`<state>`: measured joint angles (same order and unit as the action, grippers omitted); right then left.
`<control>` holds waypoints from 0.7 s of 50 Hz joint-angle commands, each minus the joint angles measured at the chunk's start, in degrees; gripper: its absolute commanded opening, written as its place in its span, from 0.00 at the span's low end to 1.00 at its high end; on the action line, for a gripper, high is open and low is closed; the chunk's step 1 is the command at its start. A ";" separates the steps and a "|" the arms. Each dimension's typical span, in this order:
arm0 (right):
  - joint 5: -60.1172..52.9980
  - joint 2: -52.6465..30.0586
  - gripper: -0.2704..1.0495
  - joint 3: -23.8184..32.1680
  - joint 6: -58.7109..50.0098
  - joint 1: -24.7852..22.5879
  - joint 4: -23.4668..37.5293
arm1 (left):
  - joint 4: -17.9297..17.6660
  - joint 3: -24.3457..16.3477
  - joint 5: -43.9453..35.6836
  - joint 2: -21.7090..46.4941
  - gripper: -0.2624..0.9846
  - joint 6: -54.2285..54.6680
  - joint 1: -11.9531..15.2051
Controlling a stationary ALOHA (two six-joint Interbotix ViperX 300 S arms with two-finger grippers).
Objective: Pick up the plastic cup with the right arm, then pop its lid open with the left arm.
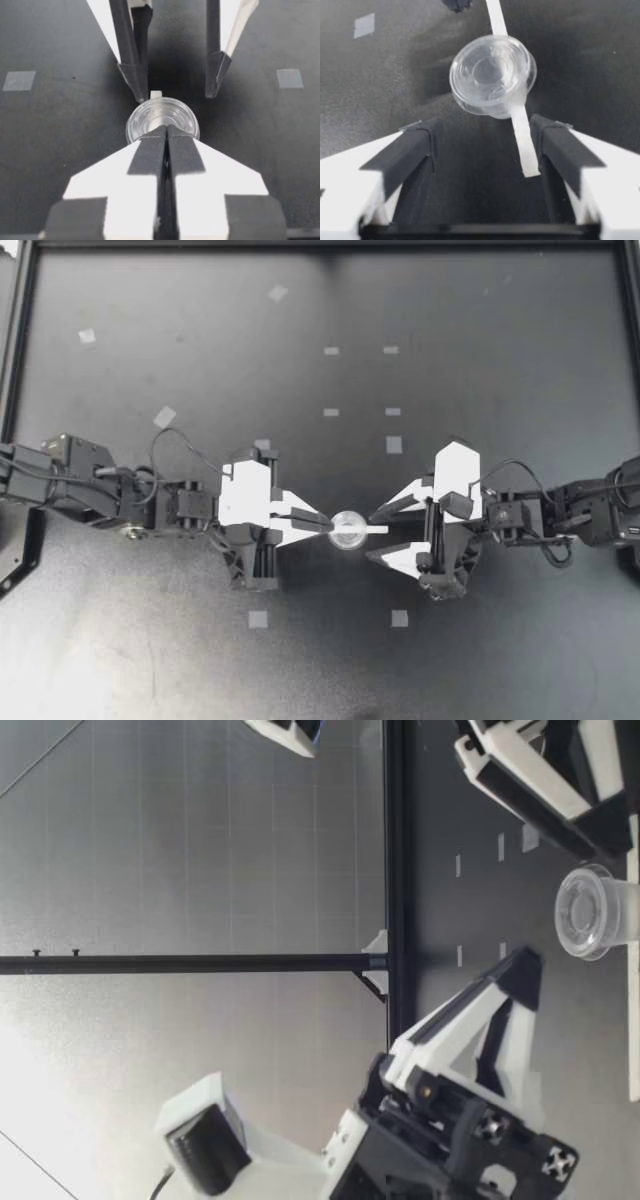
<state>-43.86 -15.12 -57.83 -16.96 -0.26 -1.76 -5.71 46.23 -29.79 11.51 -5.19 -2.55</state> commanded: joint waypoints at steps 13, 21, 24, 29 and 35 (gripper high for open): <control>-0.35 -1.76 0.73 2.99 0.35 0.09 -0.09 | 0.18 -1.93 -0.53 0.70 0.19 -0.18 -0.09; -0.35 -2.46 0.73 3.78 0.44 0.53 -0.09 | 0.18 -1.93 -0.53 1.32 0.19 -0.18 -0.09; -0.35 -2.64 0.73 3.87 0.44 0.79 -0.09 | 0.09 -1.93 -0.53 1.49 0.19 -0.18 0.00; -0.35 -2.90 0.73 4.22 0.44 1.23 0.00 | 0.09 -1.93 -0.62 1.85 0.19 -0.18 -0.09; -0.26 -3.16 0.73 4.75 0.44 1.23 0.09 | 0.18 -1.93 -0.88 2.29 0.19 -0.18 0.00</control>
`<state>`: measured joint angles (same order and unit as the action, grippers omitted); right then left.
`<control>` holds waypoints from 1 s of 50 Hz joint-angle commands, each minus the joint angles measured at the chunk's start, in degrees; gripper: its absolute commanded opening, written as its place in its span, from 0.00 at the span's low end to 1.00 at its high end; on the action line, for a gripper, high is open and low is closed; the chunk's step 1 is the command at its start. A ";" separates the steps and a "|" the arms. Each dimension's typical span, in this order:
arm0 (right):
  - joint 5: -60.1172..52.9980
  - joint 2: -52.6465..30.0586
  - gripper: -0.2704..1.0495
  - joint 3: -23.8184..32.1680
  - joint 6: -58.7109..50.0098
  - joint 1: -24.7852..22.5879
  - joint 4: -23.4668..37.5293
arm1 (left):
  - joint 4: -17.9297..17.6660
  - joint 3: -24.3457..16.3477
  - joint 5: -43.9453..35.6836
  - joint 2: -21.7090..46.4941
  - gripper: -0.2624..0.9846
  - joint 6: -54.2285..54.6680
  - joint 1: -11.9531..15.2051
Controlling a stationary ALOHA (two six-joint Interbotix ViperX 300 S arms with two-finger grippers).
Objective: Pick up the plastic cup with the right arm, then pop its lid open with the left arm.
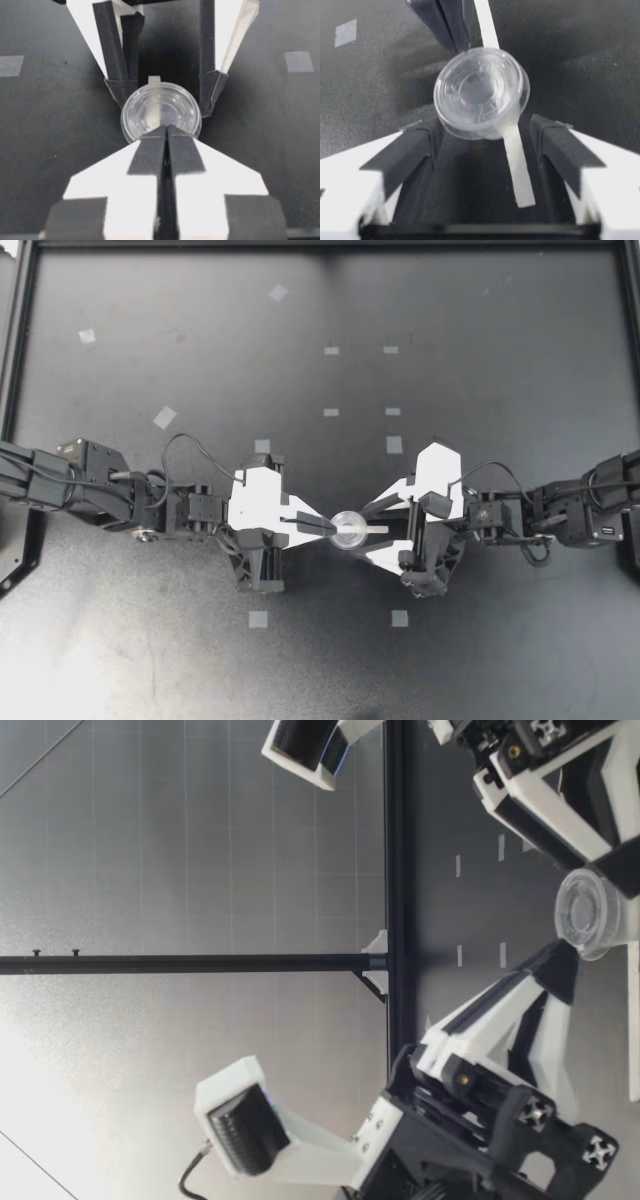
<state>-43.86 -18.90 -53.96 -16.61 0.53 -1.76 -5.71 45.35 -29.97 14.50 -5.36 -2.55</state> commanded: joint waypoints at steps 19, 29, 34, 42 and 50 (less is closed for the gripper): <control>1.14 -1.05 0.73 2.90 0.00 0.44 1.14 | 0.18 -0.88 -0.79 0.09 0.19 0.00 0.09; 2.72 -0.79 0.73 2.99 -0.09 0.44 2.99 | 0.18 -0.97 -0.79 0.62 0.19 0.00 0.09; 3.69 -0.44 0.73 2.99 -0.09 0.35 3.69 | 0.18 -1.23 -0.88 1.05 0.19 0.00 0.09; 4.66 0.00 0.72 3.16 -0.09 0.35 4.22 | 0.09 -1.23 -0.88 1.14 0.19 0.00 0.09; 6.77 0.18 0.69 3.78 0.00 0.26 5.80 | 0.09 -1.23 -0.88 1.05 0.19 0.00 0.09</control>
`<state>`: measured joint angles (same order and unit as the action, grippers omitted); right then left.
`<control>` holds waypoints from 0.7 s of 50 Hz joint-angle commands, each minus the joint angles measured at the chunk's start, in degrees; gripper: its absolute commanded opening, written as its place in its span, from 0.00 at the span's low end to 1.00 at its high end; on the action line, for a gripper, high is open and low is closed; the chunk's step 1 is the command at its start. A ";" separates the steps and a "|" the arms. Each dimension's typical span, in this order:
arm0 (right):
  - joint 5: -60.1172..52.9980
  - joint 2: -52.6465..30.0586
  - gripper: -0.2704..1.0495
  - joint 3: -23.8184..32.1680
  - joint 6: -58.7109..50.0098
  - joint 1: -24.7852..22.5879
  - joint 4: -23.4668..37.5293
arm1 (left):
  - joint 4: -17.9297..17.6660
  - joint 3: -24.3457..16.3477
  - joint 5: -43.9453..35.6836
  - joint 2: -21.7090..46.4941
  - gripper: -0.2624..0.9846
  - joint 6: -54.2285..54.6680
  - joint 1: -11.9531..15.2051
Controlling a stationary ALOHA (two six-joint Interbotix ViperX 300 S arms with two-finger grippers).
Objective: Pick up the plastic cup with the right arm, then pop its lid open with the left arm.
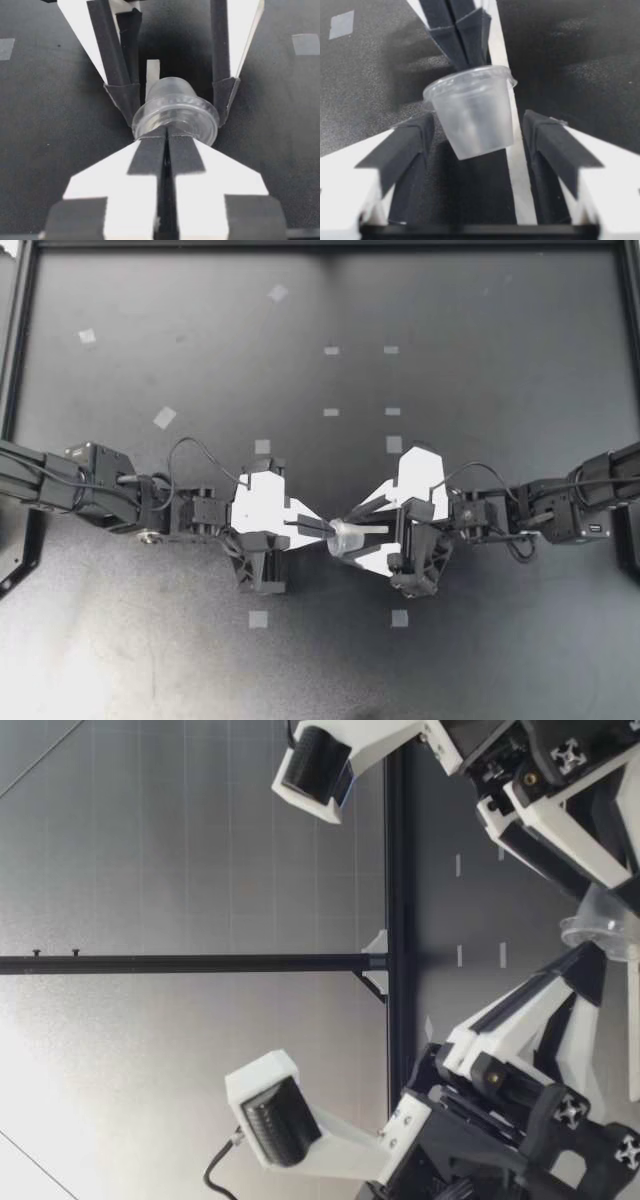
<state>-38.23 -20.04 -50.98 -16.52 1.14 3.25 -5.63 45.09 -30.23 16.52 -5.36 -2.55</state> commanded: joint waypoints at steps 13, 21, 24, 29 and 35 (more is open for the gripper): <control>7.38 2.99 0.57 1.76 -0.18 -0.44 4.83 | 0.00 -0.88 -0.35 -0.88 0.19 0.09 0.09; 11.95 5.45 0.56 1.49 -0.18 -0.53 6.15 | 0.00 -0.97 -0.26 -0.97 0.19 0.09 0.09; 12.57 6.24 0.56 1.49 -0.18 -0.62 6.86 | 0.09 -1.05 -0.26 -0.97 0.19 0.09 0.09; 12.74 6.59 0.55 1.58 -0.26 -0.62 6.94 | 0.09 -1.05 -0.26 -0.97 0.19 0.09 0.09; 12.74 6.42 0.52 1.67 -0.44 -0.62 6.94 | 0.00 -1.05 -0.18 -1.05 0.19 0.18 0.09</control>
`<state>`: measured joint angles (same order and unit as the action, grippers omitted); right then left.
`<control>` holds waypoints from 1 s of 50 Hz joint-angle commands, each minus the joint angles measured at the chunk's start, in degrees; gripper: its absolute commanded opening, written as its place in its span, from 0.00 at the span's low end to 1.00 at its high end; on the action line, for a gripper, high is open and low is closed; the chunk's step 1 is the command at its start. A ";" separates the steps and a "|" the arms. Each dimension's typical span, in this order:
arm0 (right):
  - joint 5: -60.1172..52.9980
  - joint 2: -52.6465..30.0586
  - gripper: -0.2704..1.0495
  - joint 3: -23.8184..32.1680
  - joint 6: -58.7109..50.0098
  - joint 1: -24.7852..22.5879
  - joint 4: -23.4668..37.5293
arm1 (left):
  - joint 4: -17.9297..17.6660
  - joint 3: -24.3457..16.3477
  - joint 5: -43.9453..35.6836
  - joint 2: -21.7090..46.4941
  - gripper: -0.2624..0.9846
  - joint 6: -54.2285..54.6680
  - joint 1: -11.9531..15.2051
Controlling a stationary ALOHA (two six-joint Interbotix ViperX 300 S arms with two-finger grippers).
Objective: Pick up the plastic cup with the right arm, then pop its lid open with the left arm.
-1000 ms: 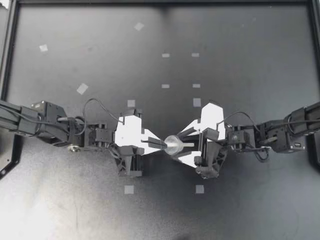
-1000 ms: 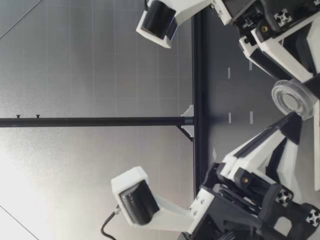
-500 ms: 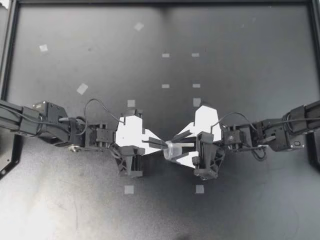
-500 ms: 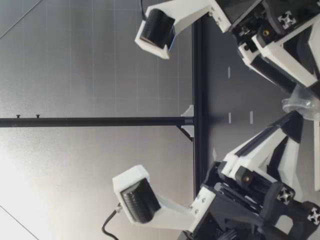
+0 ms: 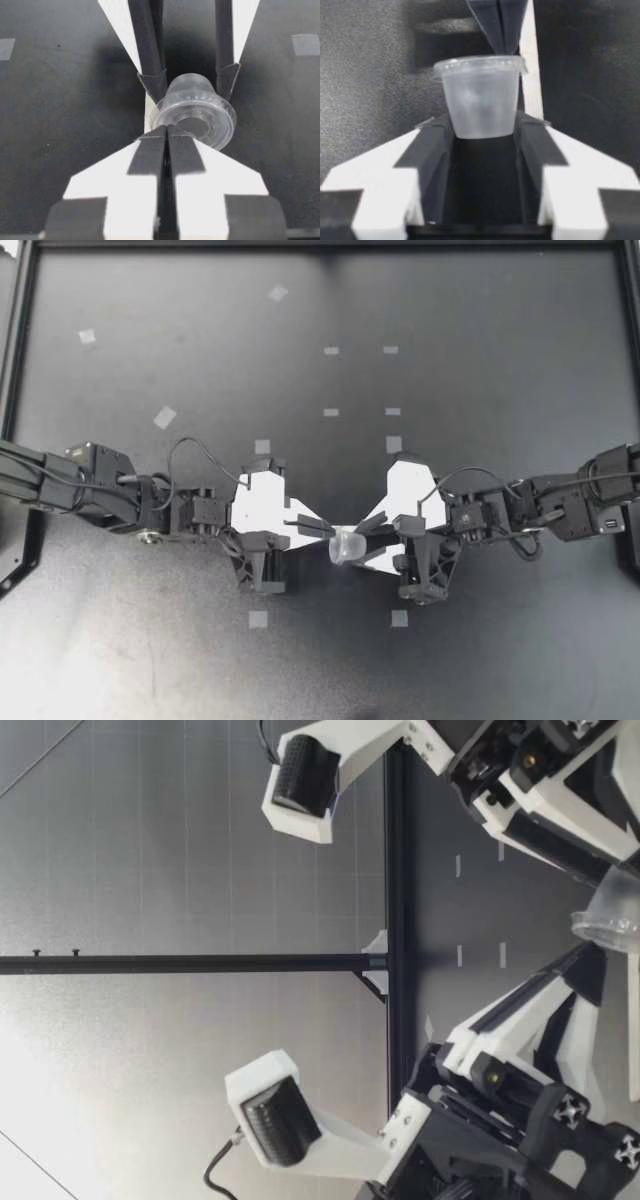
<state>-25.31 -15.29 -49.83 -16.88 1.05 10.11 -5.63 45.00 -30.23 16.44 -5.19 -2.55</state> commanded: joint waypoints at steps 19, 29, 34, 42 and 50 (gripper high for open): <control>-0.35 1.49 0.44 1.14 -0.18 -0.53 0.09 | 0.00 -0.88 -0.09 -1.41 0.19 0.00 0.09; -0.35 2.55 0.35 0.88 -0.18 -0.62 0.09 | -0.09 -0.26 0.00 -2.90 0.19 0.26 0.09; -0.70 4.57 0.31 0.00 -0.18 -0.53 0.00 | -0.62 1.05 -0.79 -7.12 0.19 1.14 0.09; -6.06 11.95 0.30 -4.31 0.00 -0.53 0.09 | -3.25 4.66 -4.31 -15.29 0.21 2.37 0.09; -20.65 21.27 0.30 -9.67 2.64 -0.53 0.09 | -3.60 9.40 -13.80 -20.57 0.37 10.81 0.09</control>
<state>-40.25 1.93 -58.54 -15.21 0.70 10.20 -9.14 53.53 -40.08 -1.32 3.08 -2.64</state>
